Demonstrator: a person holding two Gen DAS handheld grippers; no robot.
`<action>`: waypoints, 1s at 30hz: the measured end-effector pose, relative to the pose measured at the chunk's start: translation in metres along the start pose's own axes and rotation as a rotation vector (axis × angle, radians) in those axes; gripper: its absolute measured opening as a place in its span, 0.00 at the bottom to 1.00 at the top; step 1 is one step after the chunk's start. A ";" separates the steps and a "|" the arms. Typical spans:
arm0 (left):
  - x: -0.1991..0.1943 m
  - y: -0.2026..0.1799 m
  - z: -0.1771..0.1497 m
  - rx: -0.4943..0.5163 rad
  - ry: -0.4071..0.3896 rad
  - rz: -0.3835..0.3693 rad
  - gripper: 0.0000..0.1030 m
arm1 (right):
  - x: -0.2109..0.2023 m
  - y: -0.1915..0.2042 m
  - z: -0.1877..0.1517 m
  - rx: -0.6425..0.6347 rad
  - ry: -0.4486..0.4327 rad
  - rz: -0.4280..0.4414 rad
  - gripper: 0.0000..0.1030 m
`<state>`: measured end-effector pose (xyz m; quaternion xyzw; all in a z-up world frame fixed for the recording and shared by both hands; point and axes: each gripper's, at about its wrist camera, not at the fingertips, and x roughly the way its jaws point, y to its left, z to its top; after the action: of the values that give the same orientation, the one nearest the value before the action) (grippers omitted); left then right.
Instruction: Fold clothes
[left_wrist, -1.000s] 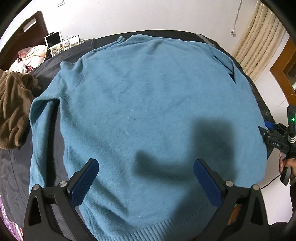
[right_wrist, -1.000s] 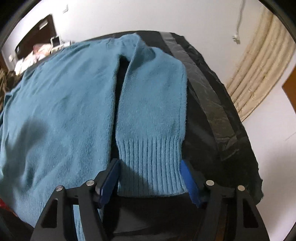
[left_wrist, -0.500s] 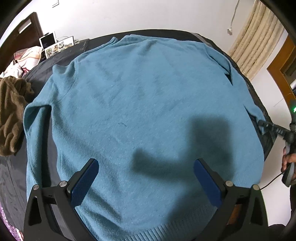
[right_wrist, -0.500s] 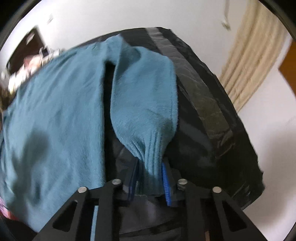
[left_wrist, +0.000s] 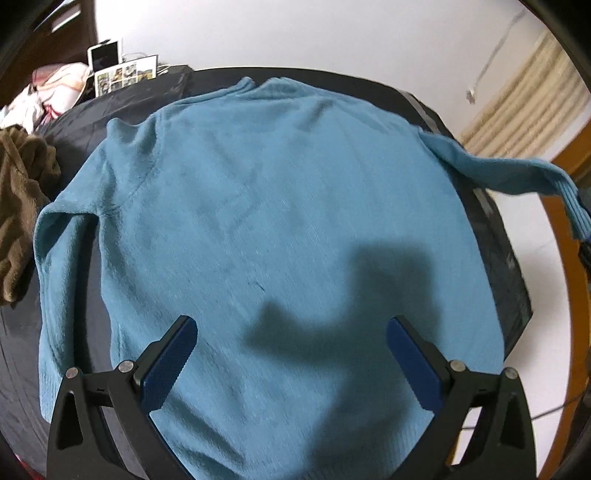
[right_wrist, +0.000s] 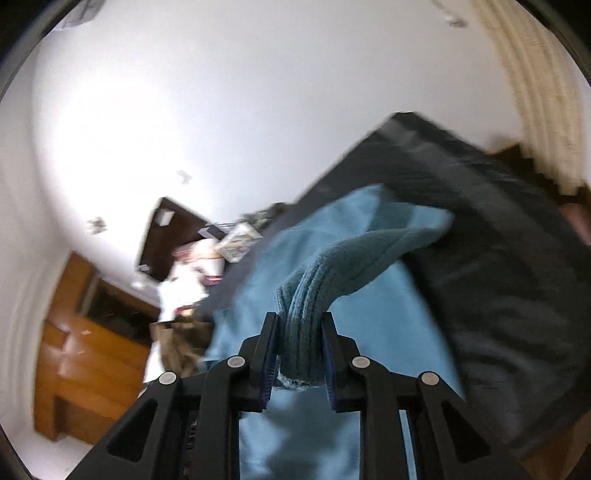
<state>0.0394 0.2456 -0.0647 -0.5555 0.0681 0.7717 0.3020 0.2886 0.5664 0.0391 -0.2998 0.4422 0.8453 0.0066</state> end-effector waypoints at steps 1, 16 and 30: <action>0.000 0.004 0.003 -0.014 -0.003 -0.010 1.00 | 0.009 0.011 -0.001 -0.008 0.016 0.033 0.23; 0.046 0.029 0.024 -0.135 0.126 -0.193 1.00 | 0.172 0.018 -0.077 -0.224 0.421 -0.095 0.71; 0.086 -0.066 0.011 0.176 0.204 -0.238 0.99 | 0.121 -0.060 -0.078 -0.160 0.327 -0.441 0.73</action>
<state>0.0491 0.3368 -0.1229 -0.6066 0.0993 0.6613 0.4300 0.2453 0.5139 -0.1014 -0.5207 0.2936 0.7960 0.0952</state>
